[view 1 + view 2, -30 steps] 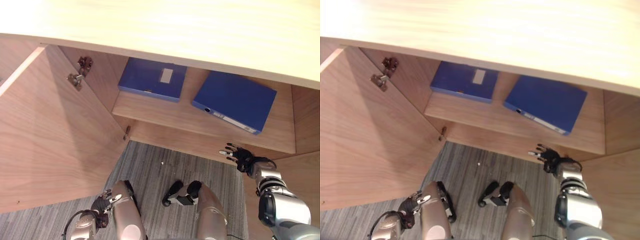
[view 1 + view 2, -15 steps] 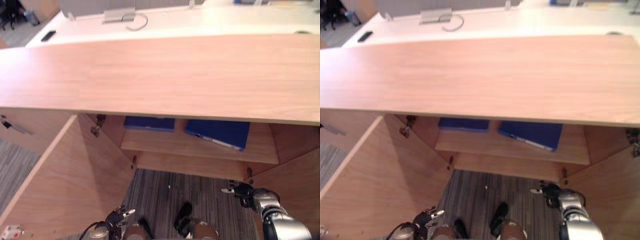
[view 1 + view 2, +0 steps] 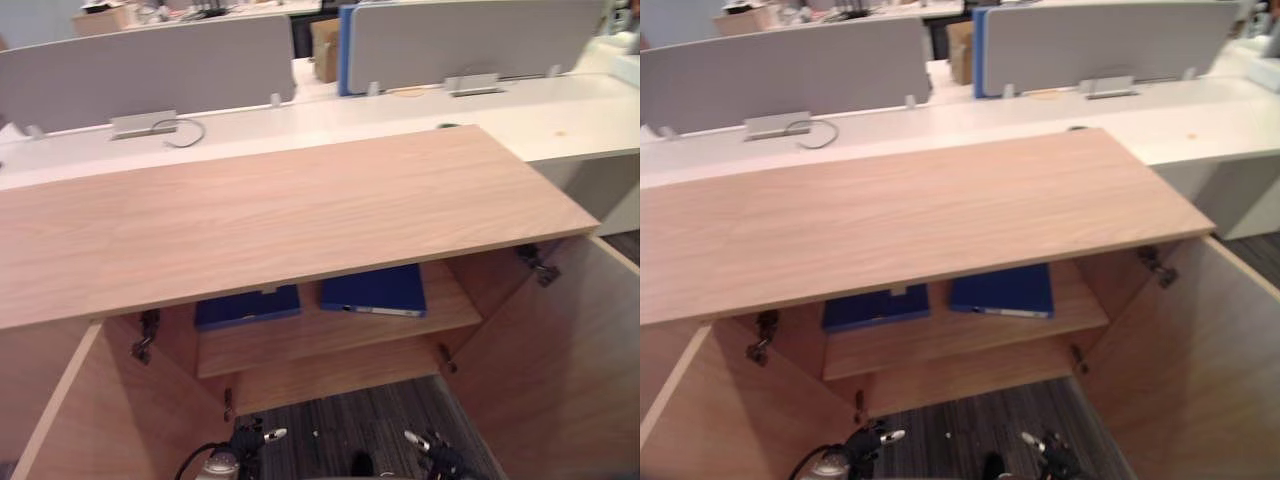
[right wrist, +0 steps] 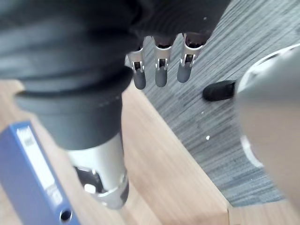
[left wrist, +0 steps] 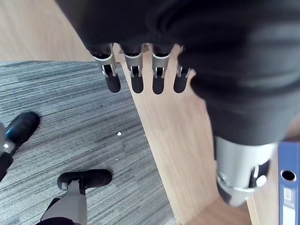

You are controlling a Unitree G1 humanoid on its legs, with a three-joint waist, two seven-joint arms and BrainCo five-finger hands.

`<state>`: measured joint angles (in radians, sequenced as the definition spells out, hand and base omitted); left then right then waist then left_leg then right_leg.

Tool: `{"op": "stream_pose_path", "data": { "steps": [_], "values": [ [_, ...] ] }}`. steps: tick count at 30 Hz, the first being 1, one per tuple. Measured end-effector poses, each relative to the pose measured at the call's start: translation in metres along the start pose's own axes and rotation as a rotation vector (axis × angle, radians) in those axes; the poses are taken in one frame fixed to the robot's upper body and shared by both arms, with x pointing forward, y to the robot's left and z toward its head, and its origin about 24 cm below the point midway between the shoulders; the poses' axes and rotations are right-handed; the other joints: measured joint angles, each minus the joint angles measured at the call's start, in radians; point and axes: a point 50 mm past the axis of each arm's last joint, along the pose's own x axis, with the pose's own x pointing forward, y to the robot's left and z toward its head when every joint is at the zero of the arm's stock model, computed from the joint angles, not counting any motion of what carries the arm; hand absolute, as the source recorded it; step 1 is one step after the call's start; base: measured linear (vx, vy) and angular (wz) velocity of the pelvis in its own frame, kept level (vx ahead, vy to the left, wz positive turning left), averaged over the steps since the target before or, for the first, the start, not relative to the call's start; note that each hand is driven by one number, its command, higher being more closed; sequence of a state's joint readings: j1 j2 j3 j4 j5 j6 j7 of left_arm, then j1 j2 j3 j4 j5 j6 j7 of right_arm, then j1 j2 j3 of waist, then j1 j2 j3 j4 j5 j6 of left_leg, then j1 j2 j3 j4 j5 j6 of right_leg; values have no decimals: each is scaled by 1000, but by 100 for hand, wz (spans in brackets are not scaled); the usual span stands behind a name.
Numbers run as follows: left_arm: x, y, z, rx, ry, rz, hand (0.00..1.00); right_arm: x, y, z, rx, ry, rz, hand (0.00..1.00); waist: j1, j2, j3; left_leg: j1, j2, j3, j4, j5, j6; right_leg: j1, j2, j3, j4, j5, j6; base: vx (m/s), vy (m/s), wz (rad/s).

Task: Walk over to the cabinet, pick up the folder, carry it to the office cabinet, place the folder inside the office cabinet, then close the office cabinet door

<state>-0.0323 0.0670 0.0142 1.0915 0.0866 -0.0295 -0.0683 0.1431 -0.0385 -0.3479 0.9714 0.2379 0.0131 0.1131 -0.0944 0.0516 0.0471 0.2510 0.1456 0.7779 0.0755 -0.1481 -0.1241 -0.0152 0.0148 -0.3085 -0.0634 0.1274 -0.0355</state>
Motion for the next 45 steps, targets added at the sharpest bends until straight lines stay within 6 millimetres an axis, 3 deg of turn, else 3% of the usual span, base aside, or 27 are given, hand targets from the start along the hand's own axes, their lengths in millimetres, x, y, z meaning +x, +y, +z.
{"op": "stream_pose_path", "data": {
  "steps": [2, 3, 4, 6, 7, 8, 12, 14, 18, 21, 23, 24, 25, 26, 27, 32, 35, 38, 40, 45],
  "values": [
    [-1, -1, -4, 1, 15, 13, 0, -4, -7, -7, 31, -8, -65, 0, -15, -10, -2, 25, 16, 57, 30, -20, -15, -1, 20, 49, 7, -3, 3, -30, 47, -87],
    [-2, 1, -11, -8, 36, 33, 0, -7, -9, -11, 35, -9, -96, 0, -19, -18, 1, 31, 49, 96, 117, -51, -20, -13, 35, 97, 37, -21, -3, -21, 3, -135],
    [-5, 3, -21, -24, 61, 59, 0, -9, -9, -13, 36, -19, -124, 0, -16, -30, 3, 20, 93, 97, 262, -82, 14, -36, 47, 167, 101, -48, -11, -19, -8, -157],
    [-7, -2, -32, -53, 89, 73, 0, -12, -13, -8, 20, -63, -166, 0, -11, -36, 1, -11, 109, -8, 362, -116, 44, -67, 64, 253, 154, -76, -19, -39, -42, -161],
    [-7, -10, -32, -65, 91, 66, 0, -14, -20, 0, 28, -104, -208, 0, -18, -15, 4, -21, 96, -112, 340, -128, 34, -83, 88, 305, 165, -77, -18, -49, -30, -156],
    [-6, -13, -32, -69, 95, 64, 0, -16, -25, 4, 43, -131, -240, 0, -23, 0, 1, -21, 88, -137, 297, -125, 27, -98, 102, 329, 170, -74, -14, -30, 32, -139],
    [-3, -21, -22, -24, 65, 39, 0, -28, -41, 21, 107, -240, -351, 0, -71, 22, 17, 29, 10, -51, 78, -108, -9, -208, 128, 394, 240, -62, 1, -34, 107, -65],
    [-2, -26, -20, 38, 66, 14, 0, -35, -48, 36, 146, -319, -408, 0, -80, 22, 41, 25, -43, -7, 27, -98, -1, -263, 127, 450, 273, -45, 20, -94, 125, -68],
    [-2, -36, -18, 39, 61, -7, 0, -46, -57, 43, 221, -385, -498, 0, -86, 22, 62, 22, -93, 36, -14, -87, 13, -315, 115, 482, 319, -39, 28, -59, 50, -33],
    [-1, -48, -8, 6, 18, -33, 0, -67, -69, 67, 241, -527, -580, 0, -84, 13, 86, 46, -119, 47, -35, -81, 18, -344, 95, 465, 403, -96, 24, -24, 4, -1],
    [-1, -46, -3, -22, -7, -20, 0, -83, -76, 85, 256, -632, -627, 0, -78, 12, 86, 49, -125, 57, -40, -82, 19, -396, -6, 291, 548, -155, -23, -15, -6, 0],
    [-2, -42, -4, -56, -12, -2, 0, -90, -79, 92, 263, -680, -657, 0, -79, 10, 84, 52, -128, 55, -39, -82, 19, -416, -92, 192, 664, -221, -23, 49, 4, -6],
    [-3, -40, -5, -67, -15, 8, 0, -95, -81, 96, 271, -710, -677, 0, -79, 1, 78, 54, -134, 58, -32, -83, 17, -412, -158, 137, 708, -271, -1, 91, -18, -11],
    [-3, -39, -6, -71, -15, 15, 0, -95, -81, 97, 274, -715, -680, 0, -76, -6, 74, 54, -136, 63, -26, -87, 11, -411, -165, 133, 709, -295, 20, 119, -93, -23],
    [-3, -38, -6, -77, -14, 15, 0, -94, -78, 104, 290, -737, -679, 0, -80, -9, 79, 52, -124, 69, -5, -93, 2, -411, -153, 131, 705, -316, 8, 128, -158, -29],
    [-2, -35, -2, -72, -27, 1, 0, -91, -64, 137, 320, -833, -663, 0, -74, 1, 62, 44, -28, 46, 36, -93, 7, -342, -31, 124, 567, -287, -12, 81, -118, -24],
    [-2, -34, -2, -68, -26, -6, 0, -92, -58, 156, 351, -889, -652, 0, -49, 0, 57, 2, 7, 42, 98, -53, 13, -285, 19, 153, 380, -184, -23, -1, -3, -37],
    [-2, -29, -4, -64, -16, 7, 0, -94, -59, 175, 399, -937, -663, 0, -22, -10, 58, -51, -12, -12, 42, -86, 18, -215, 25, 189, 203, -74, -26, -39, 103, -29],
    [-3, -22, -11, -67, 4, 24, 0, -92, -60, 188, 410, -954, -656, 0, 4, -14, 57, -52, -13, -41, -3, -44, 15, -188, 42, 208, 182, -54, -14, -83, 108, -34],
    [-6, -12, -23, -56, 42, 43, 0, -108, -82, 213, 425, -1044, -697, 0, 2, -9, 26, -58, -28, -69, -5, -36, 20, -157, 12, 170, 122, -27, 8, -23, 66, 19]
  ]
}}
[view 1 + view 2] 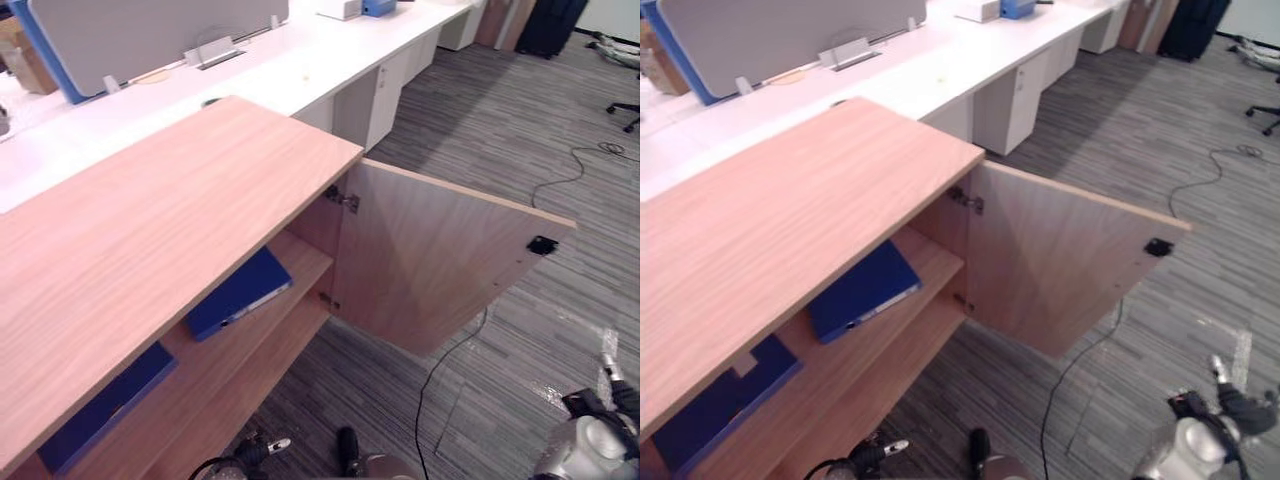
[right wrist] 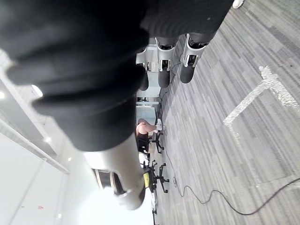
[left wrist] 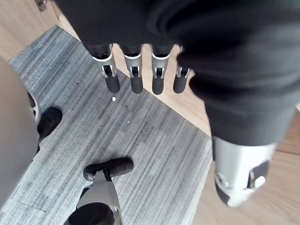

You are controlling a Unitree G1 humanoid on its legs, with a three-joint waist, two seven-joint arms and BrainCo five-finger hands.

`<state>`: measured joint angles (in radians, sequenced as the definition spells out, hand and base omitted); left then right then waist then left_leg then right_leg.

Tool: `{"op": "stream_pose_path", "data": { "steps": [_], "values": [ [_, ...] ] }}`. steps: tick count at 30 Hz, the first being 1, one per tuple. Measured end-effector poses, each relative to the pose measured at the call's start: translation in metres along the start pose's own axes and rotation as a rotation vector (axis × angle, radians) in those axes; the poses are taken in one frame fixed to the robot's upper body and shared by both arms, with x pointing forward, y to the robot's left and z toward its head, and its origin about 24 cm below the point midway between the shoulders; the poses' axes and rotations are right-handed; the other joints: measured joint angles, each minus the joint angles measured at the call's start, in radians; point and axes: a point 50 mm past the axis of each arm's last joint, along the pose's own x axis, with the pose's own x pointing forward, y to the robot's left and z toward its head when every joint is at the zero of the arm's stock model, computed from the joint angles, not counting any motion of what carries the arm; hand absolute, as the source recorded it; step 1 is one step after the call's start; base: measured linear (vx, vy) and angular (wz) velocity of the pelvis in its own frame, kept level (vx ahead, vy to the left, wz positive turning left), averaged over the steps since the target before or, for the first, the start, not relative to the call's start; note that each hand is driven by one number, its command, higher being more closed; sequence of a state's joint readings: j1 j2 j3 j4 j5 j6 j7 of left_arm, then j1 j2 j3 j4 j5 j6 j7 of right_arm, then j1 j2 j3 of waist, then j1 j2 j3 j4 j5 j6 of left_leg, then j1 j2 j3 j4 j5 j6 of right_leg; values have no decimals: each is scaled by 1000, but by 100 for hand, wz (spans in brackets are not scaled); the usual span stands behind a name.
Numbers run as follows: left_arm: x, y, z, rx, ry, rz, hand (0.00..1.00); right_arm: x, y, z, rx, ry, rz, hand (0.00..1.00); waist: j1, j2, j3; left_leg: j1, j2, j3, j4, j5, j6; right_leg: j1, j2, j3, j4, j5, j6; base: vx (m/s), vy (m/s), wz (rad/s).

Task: Walk over to the cabinet, pick up the folder, carry it to the office cabinet, place the folder inside the office cabinet, then close the office cabinet door

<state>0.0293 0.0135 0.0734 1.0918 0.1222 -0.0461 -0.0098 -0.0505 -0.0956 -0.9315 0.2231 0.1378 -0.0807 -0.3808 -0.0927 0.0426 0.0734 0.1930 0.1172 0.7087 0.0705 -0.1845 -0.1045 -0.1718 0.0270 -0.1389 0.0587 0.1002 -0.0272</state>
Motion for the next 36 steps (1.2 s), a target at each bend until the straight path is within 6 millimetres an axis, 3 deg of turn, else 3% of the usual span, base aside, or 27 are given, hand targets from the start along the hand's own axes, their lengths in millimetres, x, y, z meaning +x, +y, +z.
{"op": "stream_pose_path", "data": {
  "steps": [4, 9, 13, 19, 23, 30, 36],
  "values": [
    [0, 1, 1, 25, -1, -11, 0, 21, 23, 29, 14, -89, 82, 0, 1, 0, 0, 18, 1, -45, 11, 20, 6, 80, -10, -39, -77, 21, 0, 4, -12, 29],
    [0, 0, 2, 52, -7, -30, 0, 30, 66, 60, 8, -195, 259, 0, 17, -3, 1, 19, 1, -65, 25, 53, -5, 132, -23, -71, -127, 27, -2, -14, -56, 27],
    [-1, 10, 1, 66, -10, -9, 0, 30, 93, 69, 8, -204, 380, 0, 34, -3, 1, 20, 6, -67, 24, 63, -6, 150, -22, -85, -142, 28, -1, -15, -53, 16],
    [-2, 19, -1, 76, -5, 11, 0, 22, 116, 76, -17, -230, 548, 0, 35, -1, 0, 19, 5, -71, 15, 61, -5, 154, -23, -100, -148, 28, 2, -7, -16, 7],
    [-1, 23, 3, 83, -13, 21, 0, 1, 142, 68, -103, -230, 788, 0, 37, 0, -1, 21, 6, -88, 12, 61, -4, 154, -23, -108, -149, 30, 1, -5, -18, 6],
    [-1, 23, 2, 85, -12, 8, 0, -30, 165, 37, -264, -143, 1123, 0, 45, 1, -1, 17, 11, -99, 11, 60, -4, 155, -22, -119, -149, 30, 1, -2, -22, 5],
    [-1, 24, 3, 144, -9, -26, 0, -60, 156, -7, -523, 5, 1470, 0, 50, 0, -1, 17, 12, -98, 10, 59, -5, 154, -20, -119, -149, 30, 1, 0, 0, 0]
  ]
}}
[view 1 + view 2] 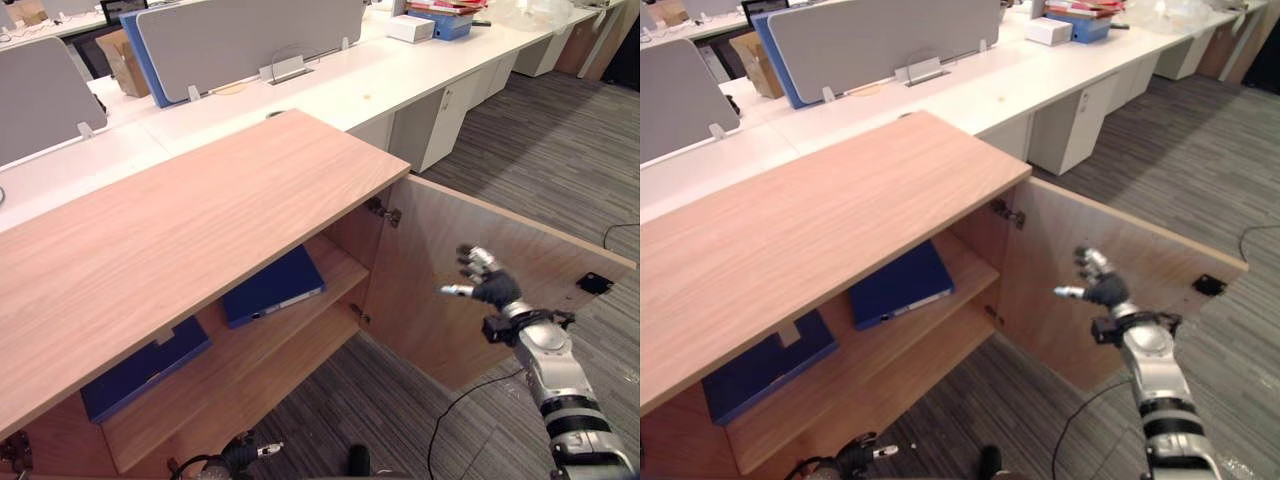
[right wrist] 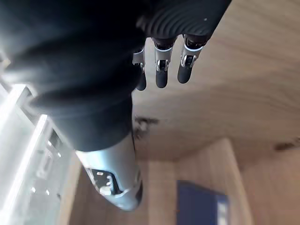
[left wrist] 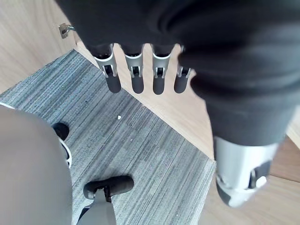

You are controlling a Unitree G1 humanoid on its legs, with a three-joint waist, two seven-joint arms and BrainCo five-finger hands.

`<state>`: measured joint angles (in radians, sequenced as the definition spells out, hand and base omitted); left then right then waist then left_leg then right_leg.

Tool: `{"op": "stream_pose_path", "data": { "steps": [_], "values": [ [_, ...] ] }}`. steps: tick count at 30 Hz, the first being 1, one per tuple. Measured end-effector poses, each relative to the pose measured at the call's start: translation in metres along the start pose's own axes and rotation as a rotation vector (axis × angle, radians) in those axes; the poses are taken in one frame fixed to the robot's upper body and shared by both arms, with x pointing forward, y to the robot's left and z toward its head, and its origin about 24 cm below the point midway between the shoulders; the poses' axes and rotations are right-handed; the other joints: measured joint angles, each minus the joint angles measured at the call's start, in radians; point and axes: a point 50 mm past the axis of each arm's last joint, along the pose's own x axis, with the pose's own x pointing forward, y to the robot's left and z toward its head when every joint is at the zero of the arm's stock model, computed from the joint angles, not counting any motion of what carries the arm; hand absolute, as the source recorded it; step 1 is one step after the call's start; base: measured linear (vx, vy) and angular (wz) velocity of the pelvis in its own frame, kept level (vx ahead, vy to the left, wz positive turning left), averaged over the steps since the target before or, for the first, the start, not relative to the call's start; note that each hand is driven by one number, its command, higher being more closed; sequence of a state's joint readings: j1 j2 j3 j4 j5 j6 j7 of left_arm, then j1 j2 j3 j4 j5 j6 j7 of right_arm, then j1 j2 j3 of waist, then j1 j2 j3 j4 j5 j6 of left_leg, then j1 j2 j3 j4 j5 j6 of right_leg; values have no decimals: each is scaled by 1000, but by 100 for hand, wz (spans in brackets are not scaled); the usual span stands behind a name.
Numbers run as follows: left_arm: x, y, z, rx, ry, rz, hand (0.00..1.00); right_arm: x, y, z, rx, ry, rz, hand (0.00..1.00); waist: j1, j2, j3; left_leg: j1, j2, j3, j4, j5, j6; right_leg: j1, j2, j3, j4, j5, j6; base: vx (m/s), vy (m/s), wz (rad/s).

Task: Walk over to the cabinet, pick up the folder, carry it to the office cabinet, place the folder inside the office cabinet, then close the office cabinet door

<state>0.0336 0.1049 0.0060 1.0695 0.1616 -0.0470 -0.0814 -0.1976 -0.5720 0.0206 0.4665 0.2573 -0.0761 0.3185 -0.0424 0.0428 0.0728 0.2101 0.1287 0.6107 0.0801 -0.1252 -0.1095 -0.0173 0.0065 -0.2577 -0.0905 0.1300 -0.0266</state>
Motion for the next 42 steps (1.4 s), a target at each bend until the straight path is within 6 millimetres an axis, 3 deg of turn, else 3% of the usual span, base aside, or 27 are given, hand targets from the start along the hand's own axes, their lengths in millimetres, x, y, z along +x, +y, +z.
{"op": "stream_pose_path", "data": {
  "steps": [4, 8, 13, 17, 20, 23, 27, 32, 38, 42],
  "values": [
    [-1, 5, -1, 19, 3, -7, 0, -11, 31, -31, 12, 138, 216, 0, 1, -1, 0, 0, 0, 6, -2, 0, -1, -3, 2, 4, 0, 0, 0, 18, -6, -3],
    [-1, 5, -1, 69, 7, -27, 0, -25, 48, -51, 5, 243, 381, 0, 3, -1, 1, 2, 0, 10, -1, -1, -1, -4, 4, 10, 0, 0, 0, 18, -8, -4],
    [-1, 5, -1, 72, 8, -32, 0, -34, 55, -58, -30, 293, 471, 0, 3, -2, 2, 1, 3, 14, 1, -1, -1, -5, 6, 12, -1, -1, -1, 1, -1, -2],
    [-1, 5, -3, 71, 11, -33, 0, -36, 54, -60, -30, 301, 445, 0, 4, -5, 6, -1, 5, 14, 4, -1, -2, -7, 7, 12, -1, -4, -5, 0, 0, 0],
    [-1, 4, -2, 66, 9, -33, 0, -40, 37, -63, 19, 289, 312, 0, 5, -1, 13, -2, 6, 14, 4, -1, -2, -14, 8, 10, -1, -5, -6, 0, 0, 0],
    [-1, 6, -3, 55, 9, -27, 0, -53, 5, -78, 123, 318, 76, 0, 4, 1, 15, -1, 8, 15, 4, -2, -4, -14, 9, 10, -1, -7, -8, 0, 0, 0],
    [-2, 8, -6, 27, 18, -12, 0, -89, -25, -115, 264, 434, -217, 0, -5, 3, 14, 1, 16, 25, 12, -8, -10, -13, 17, 13, -1, -9, -9, 15, -10, -5],
    [-3, 11, -8, -3, 20, 5, 0, -127, -36, -142, 384, 514, -441, 0, -29, 10, 10, 7, 21, 59, 37, -8, -10, -7, 23, 49, 0, -6, -7, 53, -24, -21],
    [-4, 13, -11, -44, 24, 22, 0, -150, -57, -146, 398, 531, -662, 0, -56, 31, 3, 18, 24, 96, 52, -8, -9, -14, 29, 78, 0, -13, -16, 36, -27, -18],
    [-4, 14, -12, -79, 22, 37, 0, -149, -75, -139, 463, 463, -831, 0, -57, 40, 2, 15, 28, 99, 49, -9, -9, -18, 31, 65, 0, -15, -18, 29, -43, 3]
  ]
}}
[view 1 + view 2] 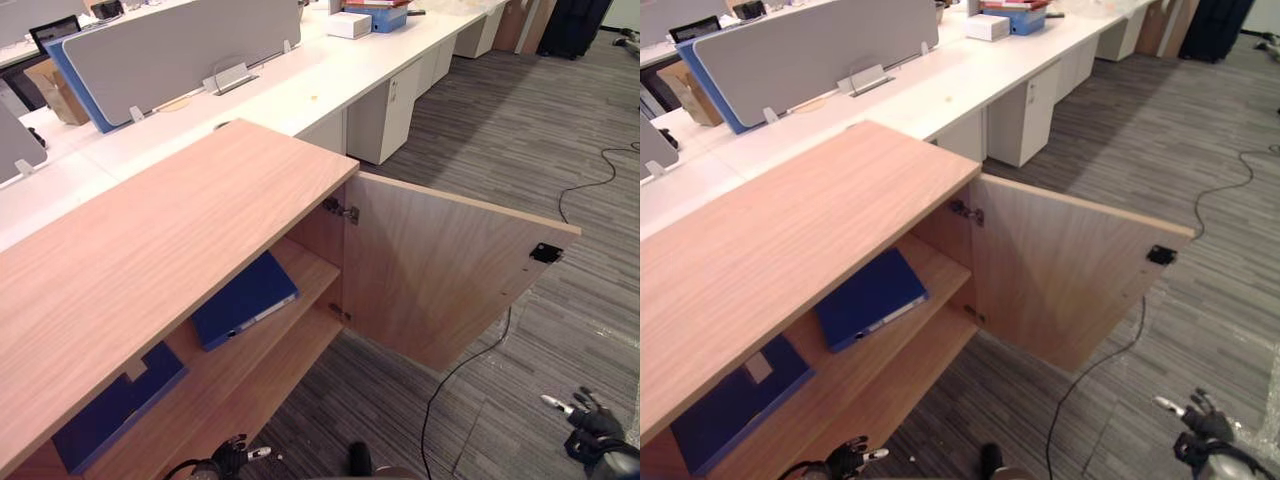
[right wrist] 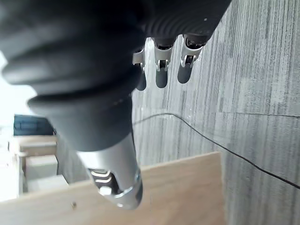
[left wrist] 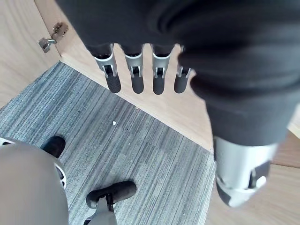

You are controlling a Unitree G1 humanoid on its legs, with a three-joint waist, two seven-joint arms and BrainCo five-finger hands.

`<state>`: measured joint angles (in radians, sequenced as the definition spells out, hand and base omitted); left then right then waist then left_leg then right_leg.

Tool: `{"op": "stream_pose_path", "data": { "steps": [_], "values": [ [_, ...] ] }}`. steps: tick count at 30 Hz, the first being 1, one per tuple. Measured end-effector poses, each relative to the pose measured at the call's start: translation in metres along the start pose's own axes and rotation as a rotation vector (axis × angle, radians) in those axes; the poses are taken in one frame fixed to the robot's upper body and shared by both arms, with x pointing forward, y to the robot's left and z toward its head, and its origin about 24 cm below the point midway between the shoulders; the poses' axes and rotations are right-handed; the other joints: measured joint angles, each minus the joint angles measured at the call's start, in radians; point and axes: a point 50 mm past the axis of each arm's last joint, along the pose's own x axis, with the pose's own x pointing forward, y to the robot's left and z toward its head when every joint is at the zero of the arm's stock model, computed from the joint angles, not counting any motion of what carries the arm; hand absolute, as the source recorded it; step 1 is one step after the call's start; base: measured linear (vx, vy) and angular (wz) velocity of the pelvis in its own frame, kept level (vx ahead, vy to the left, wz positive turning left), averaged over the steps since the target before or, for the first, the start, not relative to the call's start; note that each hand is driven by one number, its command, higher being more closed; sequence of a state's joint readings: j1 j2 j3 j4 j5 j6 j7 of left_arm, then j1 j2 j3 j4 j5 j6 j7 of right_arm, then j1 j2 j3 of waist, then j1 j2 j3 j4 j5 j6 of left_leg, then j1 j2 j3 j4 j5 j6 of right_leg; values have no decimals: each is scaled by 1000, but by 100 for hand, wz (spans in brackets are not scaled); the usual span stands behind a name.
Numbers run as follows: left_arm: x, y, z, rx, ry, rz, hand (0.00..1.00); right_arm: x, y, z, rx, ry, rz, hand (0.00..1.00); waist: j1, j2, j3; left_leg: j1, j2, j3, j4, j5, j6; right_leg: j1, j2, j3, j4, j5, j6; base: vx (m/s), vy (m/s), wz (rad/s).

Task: Walk over to the cabinet, pick up the folder, carry it to the office cabinet, place the folder inside the office cabinet, then close the office cabinet door

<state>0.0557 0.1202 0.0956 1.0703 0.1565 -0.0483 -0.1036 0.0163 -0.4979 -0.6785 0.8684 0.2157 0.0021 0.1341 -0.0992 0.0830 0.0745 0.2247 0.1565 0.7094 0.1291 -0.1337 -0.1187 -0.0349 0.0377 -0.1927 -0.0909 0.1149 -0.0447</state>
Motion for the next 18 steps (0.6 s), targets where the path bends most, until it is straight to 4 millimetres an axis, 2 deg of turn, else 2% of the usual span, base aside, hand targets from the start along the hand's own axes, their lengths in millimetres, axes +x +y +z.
{"op": "stream_pose_path", "data": {
  "steps": [5, 10, 12, 15, 18],
  "values": [
    [0, -1, -2, -4, 2, -1, 0, 14, 17, 43, 105, -130, -33, 0, -1, 27, 8, -16, 5, -9, -2, 0, 0, -5, -3, -34, 0, -1, -2, 25, -43, 16],
    [0, -5, -3, -8, 3, -11, 0, 24, 36, 97, 155, -259, -13, 0, 15, 63, 17, -30, 9, -24, 0, 0, 0, -4, -8, -65, 0, -5, -7, 32, -34, 18],
    [0, -6, -2, -2, 2, -14, 0, 27, 42, 112, 147, -285, -5, 0, 16, 75, 23, -34, 11, -48, 0, 0, 0, 0, -10, -84, 0, -9, -7, 43, -43, 26],
    [0, -9, -1, 22, -5, -29, 0, 30, 54, 134, 147, -313, 22, 0, 34, 90, 24, -42, 12, -61, 4, 0, 0, 3, -14, -100, 0, -12, -5, 47, -31, 18],
    [1, -11, 4, 55, -18, -42, 0, 34, 64, 157, 86, -301, 36, 0, 33, 100, 27, -64, 7, -97, 3, 0, 1, -2, -19, -107, 1, -2, 6, 74, -15, 16]
  ]
}}
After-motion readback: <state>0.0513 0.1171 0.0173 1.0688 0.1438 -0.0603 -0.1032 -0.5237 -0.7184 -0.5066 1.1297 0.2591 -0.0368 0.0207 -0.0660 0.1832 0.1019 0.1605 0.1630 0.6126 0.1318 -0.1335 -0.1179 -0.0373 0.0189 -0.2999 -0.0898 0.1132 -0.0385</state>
